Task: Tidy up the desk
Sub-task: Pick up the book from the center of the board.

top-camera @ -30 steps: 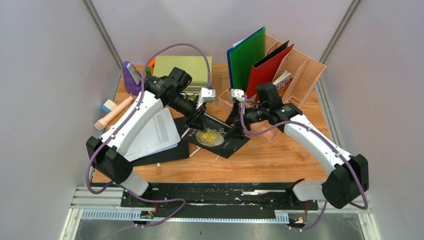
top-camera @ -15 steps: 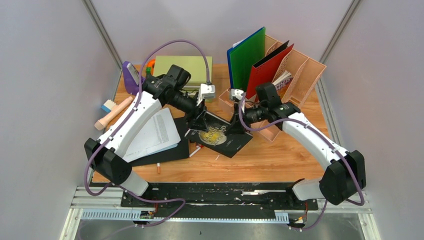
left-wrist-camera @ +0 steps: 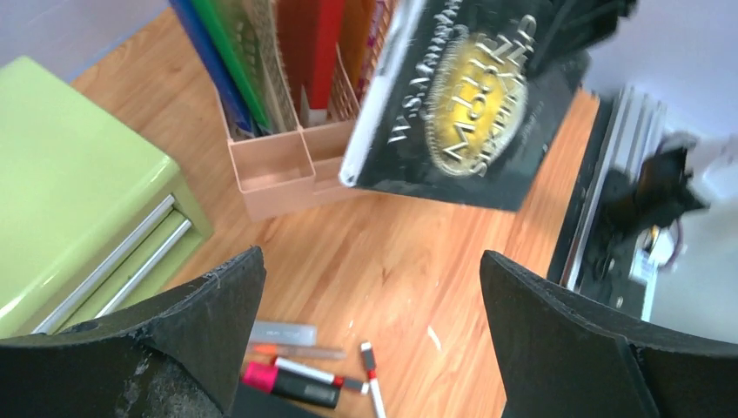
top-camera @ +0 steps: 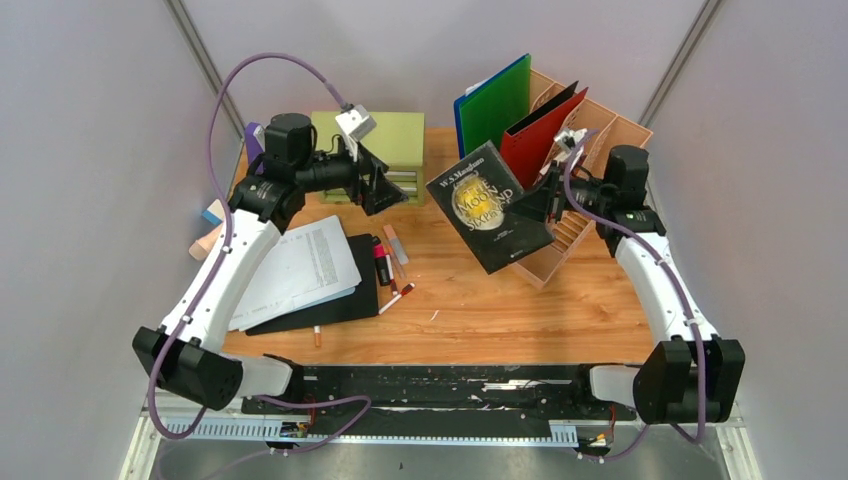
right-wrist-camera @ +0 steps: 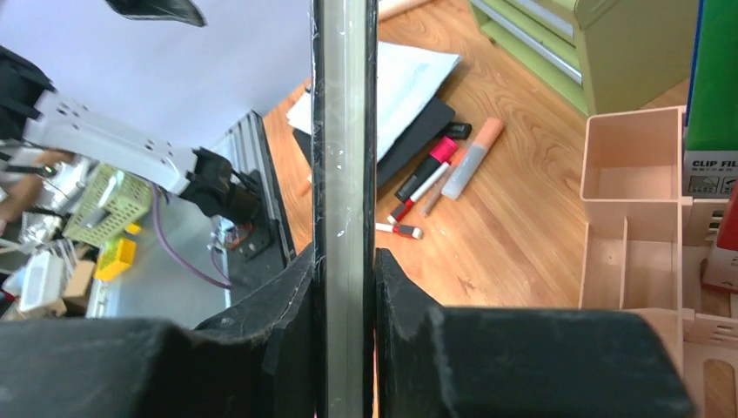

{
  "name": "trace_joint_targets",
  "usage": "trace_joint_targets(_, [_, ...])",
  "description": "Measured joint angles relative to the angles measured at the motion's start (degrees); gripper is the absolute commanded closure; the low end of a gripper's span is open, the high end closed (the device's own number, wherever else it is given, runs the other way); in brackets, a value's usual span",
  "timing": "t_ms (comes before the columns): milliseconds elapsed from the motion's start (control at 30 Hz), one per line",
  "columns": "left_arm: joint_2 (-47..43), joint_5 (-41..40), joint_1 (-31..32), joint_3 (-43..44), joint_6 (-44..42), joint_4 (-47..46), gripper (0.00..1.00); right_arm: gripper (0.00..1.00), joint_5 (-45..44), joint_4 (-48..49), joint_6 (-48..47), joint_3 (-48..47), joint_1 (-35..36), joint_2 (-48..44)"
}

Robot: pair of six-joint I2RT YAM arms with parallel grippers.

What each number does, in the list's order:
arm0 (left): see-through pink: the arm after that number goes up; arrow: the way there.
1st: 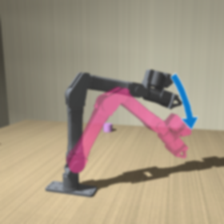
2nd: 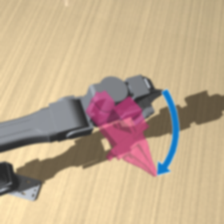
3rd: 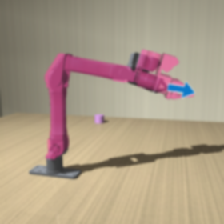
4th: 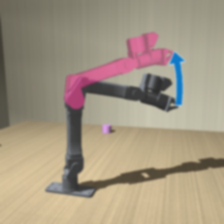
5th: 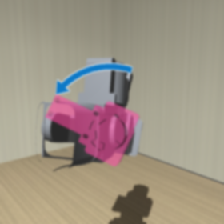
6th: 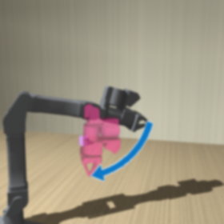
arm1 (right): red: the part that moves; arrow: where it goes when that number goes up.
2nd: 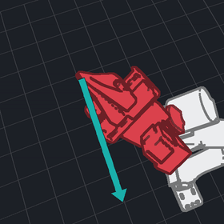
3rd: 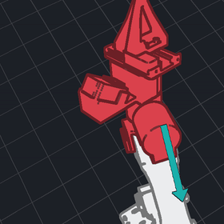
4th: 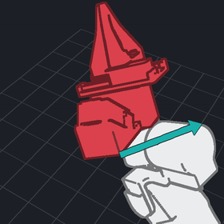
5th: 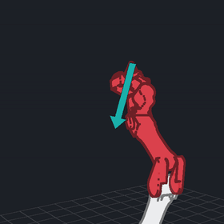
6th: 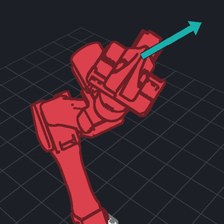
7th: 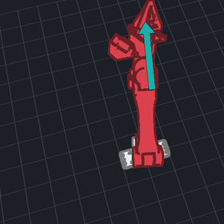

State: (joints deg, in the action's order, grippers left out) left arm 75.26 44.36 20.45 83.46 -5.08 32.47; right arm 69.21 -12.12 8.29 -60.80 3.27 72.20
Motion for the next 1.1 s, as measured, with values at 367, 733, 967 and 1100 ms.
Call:
trace_joint_targets(367, [5.4,5.5,-1.6,-9.3,34.1,-33.4,0.0,1.0,5.4,18.8,27.6,-4.1,-2.7,0.8])
trace_joint_targets(733, [7.5,7.8,3.4,-14.9,49.7,-56.5,0.0,1.0,6.9,35.5,45.1,-2.1,-2.7,3.0])
trace_joint_targets(967, [11.6,8.5,8.0,-17.0,57.2,-70.1,0.14,1.0,7.0,41.6,49.8,0.8,-2.7,3.4])
trace_joint_targets(1100, [13.9,8.7,8.9,-19.8,62.7,-78.0,0.29,1.0,6.9,43.3,51.2,2.1,-2.7,3.6])
